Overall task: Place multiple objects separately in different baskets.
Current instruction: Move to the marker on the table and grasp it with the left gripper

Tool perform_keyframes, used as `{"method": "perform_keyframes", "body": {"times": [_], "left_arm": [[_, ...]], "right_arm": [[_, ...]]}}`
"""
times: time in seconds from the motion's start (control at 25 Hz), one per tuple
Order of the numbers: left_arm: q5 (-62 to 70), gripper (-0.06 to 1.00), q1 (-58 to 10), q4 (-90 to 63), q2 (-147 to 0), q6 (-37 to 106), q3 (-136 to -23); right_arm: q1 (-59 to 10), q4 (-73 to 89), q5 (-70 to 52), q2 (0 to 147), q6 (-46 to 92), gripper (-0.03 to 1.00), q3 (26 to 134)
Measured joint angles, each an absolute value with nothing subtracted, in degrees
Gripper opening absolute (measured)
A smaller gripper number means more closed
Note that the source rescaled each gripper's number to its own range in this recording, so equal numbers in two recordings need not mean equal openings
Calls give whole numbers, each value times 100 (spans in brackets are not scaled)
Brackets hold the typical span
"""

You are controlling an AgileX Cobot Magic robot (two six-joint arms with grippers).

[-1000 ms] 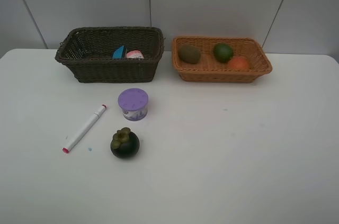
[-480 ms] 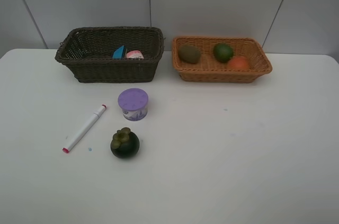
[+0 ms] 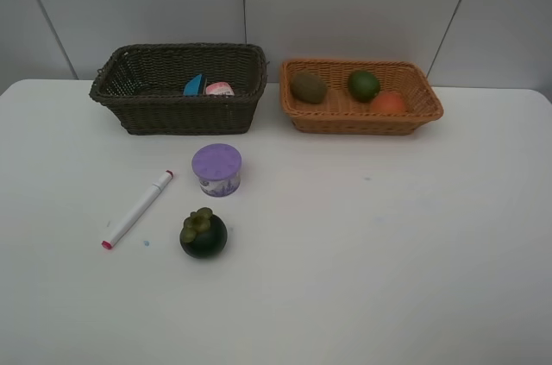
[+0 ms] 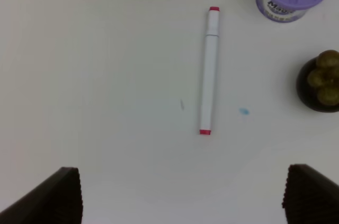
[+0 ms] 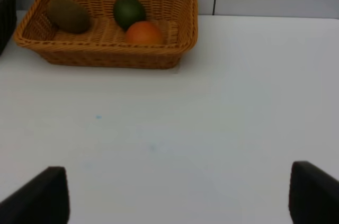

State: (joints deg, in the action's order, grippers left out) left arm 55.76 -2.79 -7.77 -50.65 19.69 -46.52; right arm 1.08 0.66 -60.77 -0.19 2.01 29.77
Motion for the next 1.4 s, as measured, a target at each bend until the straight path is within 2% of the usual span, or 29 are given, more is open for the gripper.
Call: {"method": "perform_keyframes", "body": {"times": [0.32, 0.68, 1.12, 1.4], "left_arm": [[5128, 100, -279, -1087, -6052, 2831, -4652], [4858, 100, -291, -1235, -7168, 2951, -4652], [4410, 100, -955, -1281, -8151, 3467, -4652], [4234, 100, -1138, -1120, -8604, 3898, -4652]], "right_arm": [[108, 66, -6077, -19, 201, 100, 2977], [108, 64, -6077, -19, 201, 100, 2977], [108, 64, -6076, -19, 201, 100, 2977], [108, 64, -6076, -19, 201, 100, 2977]]}}
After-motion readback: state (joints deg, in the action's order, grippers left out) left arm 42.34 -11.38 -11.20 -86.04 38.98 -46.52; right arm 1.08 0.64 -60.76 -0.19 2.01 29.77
